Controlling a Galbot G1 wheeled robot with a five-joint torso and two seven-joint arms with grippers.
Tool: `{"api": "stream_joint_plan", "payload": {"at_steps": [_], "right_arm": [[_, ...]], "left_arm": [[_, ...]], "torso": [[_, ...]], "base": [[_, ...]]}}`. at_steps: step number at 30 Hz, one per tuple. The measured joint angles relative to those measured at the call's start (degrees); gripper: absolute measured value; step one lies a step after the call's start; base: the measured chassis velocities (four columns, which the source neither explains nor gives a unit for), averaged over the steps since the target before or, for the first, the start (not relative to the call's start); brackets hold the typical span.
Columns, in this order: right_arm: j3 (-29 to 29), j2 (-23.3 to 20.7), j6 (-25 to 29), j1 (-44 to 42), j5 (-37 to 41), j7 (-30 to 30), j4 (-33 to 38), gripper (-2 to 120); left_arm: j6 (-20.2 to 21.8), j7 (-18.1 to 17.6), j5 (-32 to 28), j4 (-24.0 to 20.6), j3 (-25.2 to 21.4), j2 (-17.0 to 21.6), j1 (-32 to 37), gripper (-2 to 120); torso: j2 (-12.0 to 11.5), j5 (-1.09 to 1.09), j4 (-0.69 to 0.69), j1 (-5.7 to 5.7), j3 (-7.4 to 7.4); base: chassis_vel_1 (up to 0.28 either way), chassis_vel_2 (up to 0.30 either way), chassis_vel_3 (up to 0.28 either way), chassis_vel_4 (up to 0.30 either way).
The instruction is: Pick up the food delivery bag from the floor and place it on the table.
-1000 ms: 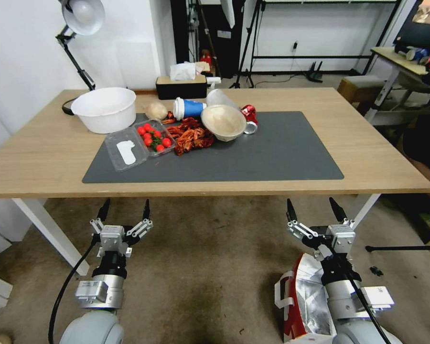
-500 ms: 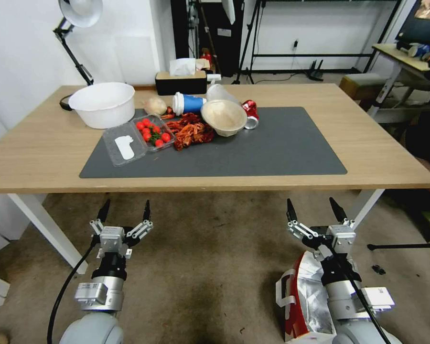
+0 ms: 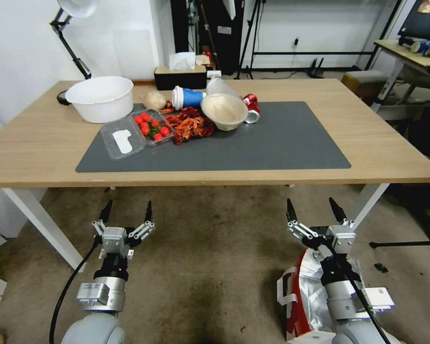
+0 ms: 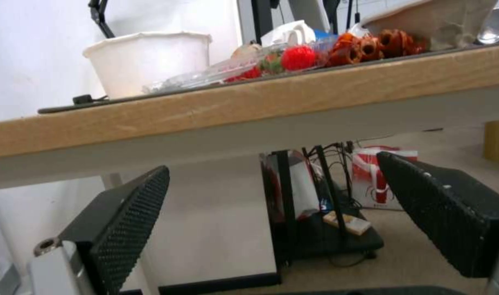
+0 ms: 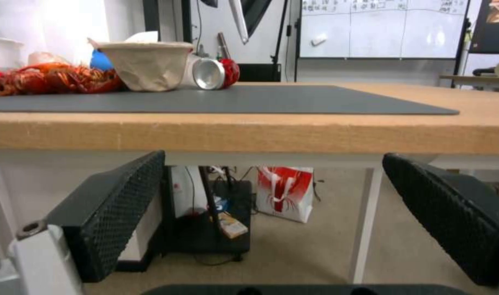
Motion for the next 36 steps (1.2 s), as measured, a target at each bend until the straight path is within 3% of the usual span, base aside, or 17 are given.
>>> {"api": "stream_joint_plan", "payload": {"at_steps": [36], "right_arm": [[0.2,0.2,0.6,-0.1,0.4,0.1,0.5,100]], "left_arm": [[-0.6,0.4,0.5,-0.3,-0.5,-0.7,0.7,96]], "torso": [[-8.7,0.00,0.00,-3.31,-5.35]], "base": [[0.000,0.000,0.000,0.000]]}}
